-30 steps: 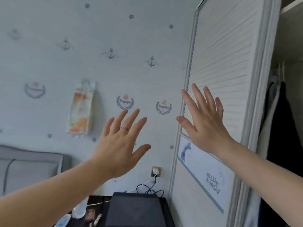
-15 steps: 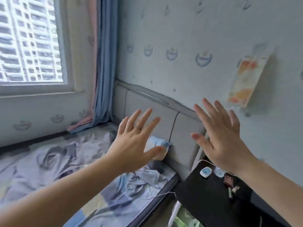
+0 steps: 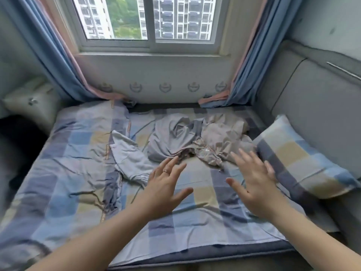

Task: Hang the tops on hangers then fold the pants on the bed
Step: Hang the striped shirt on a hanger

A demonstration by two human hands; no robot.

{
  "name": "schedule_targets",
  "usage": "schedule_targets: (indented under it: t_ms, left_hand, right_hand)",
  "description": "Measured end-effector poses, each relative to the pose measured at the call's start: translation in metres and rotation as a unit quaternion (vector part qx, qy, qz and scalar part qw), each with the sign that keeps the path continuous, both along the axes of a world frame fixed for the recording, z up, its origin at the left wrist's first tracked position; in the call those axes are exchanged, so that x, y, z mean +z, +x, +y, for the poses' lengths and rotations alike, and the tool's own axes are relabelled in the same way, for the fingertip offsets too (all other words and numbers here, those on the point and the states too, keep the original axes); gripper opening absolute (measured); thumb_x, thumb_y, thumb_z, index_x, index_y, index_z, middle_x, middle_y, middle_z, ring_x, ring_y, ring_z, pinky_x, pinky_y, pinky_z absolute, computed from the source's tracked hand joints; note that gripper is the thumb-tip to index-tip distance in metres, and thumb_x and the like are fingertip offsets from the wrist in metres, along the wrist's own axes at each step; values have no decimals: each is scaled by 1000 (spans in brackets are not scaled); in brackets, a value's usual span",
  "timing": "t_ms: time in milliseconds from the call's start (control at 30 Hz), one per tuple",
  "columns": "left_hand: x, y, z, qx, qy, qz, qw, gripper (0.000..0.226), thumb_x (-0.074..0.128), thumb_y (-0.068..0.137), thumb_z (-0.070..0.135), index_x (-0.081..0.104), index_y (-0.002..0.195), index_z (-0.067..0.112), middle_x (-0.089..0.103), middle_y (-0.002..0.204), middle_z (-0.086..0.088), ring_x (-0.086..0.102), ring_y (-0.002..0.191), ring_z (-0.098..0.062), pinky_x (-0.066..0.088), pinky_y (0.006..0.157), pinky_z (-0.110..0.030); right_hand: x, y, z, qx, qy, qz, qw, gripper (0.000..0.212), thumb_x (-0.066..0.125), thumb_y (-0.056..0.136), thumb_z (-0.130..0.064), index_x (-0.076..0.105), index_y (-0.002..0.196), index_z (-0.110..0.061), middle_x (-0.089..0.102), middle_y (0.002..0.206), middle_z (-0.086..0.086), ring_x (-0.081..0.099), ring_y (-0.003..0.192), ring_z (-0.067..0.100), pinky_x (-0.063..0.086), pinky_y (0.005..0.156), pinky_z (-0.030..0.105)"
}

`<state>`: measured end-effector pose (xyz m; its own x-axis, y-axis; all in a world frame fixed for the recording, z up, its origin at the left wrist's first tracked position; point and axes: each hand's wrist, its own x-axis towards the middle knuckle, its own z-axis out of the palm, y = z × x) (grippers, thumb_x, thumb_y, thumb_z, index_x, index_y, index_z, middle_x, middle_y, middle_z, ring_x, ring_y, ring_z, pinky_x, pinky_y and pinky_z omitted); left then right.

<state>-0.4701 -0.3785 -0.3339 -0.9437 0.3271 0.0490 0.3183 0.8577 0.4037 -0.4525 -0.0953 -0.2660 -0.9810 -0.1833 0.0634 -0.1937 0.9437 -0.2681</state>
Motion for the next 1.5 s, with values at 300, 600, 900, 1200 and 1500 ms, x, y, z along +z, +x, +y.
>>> schedule_targets:
  t_ms: [300, 600, 900, 1200, 1500]
  left_hand:
    - [-93, -41, -40, 140, 2, -184, 973, 75, 46, 93, 68, 29, 156, 31, 19, 167, 2, 13, 153, -20, 19, 123, -40]
    - [-205, -68, -113, 223, 12, -324, 919, 63, 52, 96, 60, 36, 152, 35, 28, 162, 8, 22, 149, -18, 29, 117, -42]
    - [-370, -143, -144, 197, 39, -395, 896, 59, 51, 98, 53, 33, 151, 34, 29, 160, 10, 22, 148, -13, 27, 118, -34]
    - [-543, -364, -119, 99, -43, -210, 972, 62, 57, 94, 47, 32, 150, 34, 17, 167, 1, 16, 150, -23, 26, 115, -41]
    - [-655, -518, -139, 237, -55, -78, 967, 57, 58, 94, 33, 39, 147, 34, 37, 148, -10, 54, 117, -44, 45, 102, -49]
  right_hand:
    - [-111, -121, -44, 50, -31, -166, 984, 67, 49, 100, -50, 23, 158, -32, 21, 166, -7, 12, 154, 17, 11, 122, 43]
    - [-223, -186, -130, 69, -49, -289, 954, 62, 48, 101, -48, 26, 156, -33, 32, 159, -12, 24, 148, 13, 22, 117, 41]
    - [-390, -284, -190, -24, -66, -343, 937, 62, 50, 102, -41, 23, 157, -32, 31, 161, -7, 24, 149, 16, 21, 119, 40]
    - [-575, -450, -189, 1, 17, -260, 965, 72, 55, 98, -39, 17, 159, -32, 28, 161, -3, 29, 144, 25, 30, 112, 47]
    - [-696, -570, -227, 65, 79, -197, 975, 81, 65, 88, -53, 21, 156, -42, 30, 156, 6, 36, 139, 38, 38, 111, 53]
